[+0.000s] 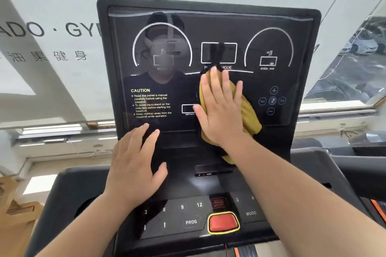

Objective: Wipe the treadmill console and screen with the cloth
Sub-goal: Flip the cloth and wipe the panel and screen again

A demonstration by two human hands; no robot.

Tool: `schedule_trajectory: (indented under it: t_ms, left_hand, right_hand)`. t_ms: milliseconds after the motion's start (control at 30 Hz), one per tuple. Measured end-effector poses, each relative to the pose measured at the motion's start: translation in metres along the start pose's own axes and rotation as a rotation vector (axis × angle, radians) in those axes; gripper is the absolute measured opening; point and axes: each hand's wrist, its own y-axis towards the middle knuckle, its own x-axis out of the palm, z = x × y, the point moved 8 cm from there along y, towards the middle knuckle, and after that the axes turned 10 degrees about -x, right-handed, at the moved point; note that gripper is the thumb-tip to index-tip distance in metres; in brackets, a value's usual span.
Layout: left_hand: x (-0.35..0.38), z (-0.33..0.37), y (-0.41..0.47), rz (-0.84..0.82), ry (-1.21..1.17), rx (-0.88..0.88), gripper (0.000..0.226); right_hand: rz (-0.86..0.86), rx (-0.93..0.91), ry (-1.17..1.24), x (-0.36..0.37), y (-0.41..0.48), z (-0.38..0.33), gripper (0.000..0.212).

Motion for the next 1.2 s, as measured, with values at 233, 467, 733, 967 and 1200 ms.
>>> schedule_trajectory:
  t_ms: [233, 467, 733, 967, 1200]
  left_hand:
    - [-0.035, -0.019, 0.041, 0.201, -0.067, -0.211, 0.081]
    - [-0.025, -0.030, 0.042, 0.168, -0.103, -0.190, 0.085]
    - [-0.034, -0.039, 0.033, 0.218, -0.284, -0.140, 0.078]
    - [-0.028, -0.066, 0.006, 0.238, -0.454, -0.257, 0.069]
    - [-0.008, -0.094, -0.058, 0.168, -0.313, -0.363, 0.051]
  right_hand:
    - [-0.135, -0.730, -0.231, 0.036, -0.046, -0.052, 0.074]
    - [0.063, -0.204, -0.219, -0.027, 0.029, 0.059, 0.075]
    - [0.155, 0.044, -0.052, -0.053, 0.113, -0.020, 0.095]
    - [-0.051, -0.332, -0.030, 0.019, 0.058, -0.159, 0.072]
    - [-0.396, -0.580, 0.024, 0.075, -0.042, -0.213, 0.066]
